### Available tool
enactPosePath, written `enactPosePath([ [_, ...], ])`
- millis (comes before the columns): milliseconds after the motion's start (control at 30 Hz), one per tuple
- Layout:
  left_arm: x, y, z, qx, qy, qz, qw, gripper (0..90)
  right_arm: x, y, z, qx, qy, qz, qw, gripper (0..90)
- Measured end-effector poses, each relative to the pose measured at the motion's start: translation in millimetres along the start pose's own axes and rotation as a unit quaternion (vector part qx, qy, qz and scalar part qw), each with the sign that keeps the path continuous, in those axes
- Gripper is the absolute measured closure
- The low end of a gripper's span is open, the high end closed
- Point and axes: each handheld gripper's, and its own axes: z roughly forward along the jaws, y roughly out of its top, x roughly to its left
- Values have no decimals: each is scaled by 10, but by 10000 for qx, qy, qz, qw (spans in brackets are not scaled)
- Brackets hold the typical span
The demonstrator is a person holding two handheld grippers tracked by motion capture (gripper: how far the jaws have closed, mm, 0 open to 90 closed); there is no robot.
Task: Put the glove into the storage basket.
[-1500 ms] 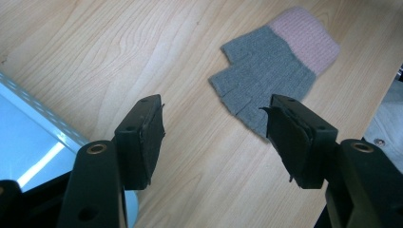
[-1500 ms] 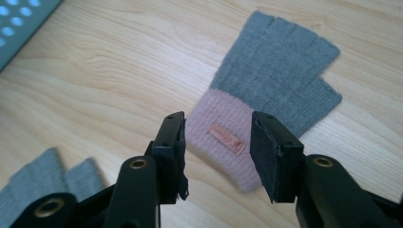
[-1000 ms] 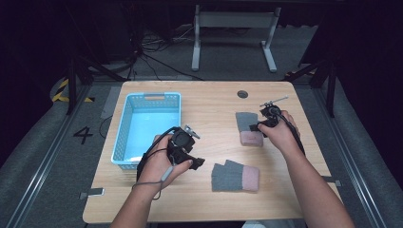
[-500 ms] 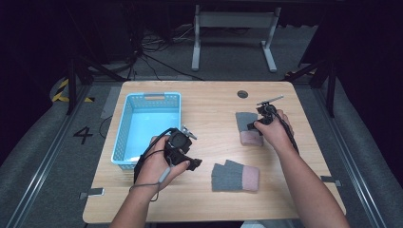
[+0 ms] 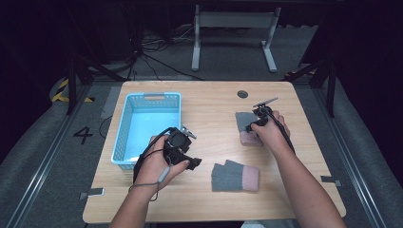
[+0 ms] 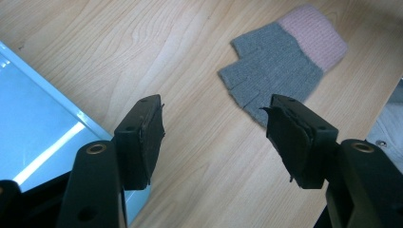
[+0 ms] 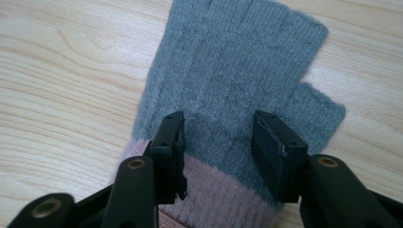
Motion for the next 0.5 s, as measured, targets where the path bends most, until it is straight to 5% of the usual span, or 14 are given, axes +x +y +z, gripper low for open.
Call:
enactPosePath([
  [500, 1, 1, 1, -2, -5, 7, 10000, 380, -14, 72, 9, 267, -190, -227, 9992, 778],
])
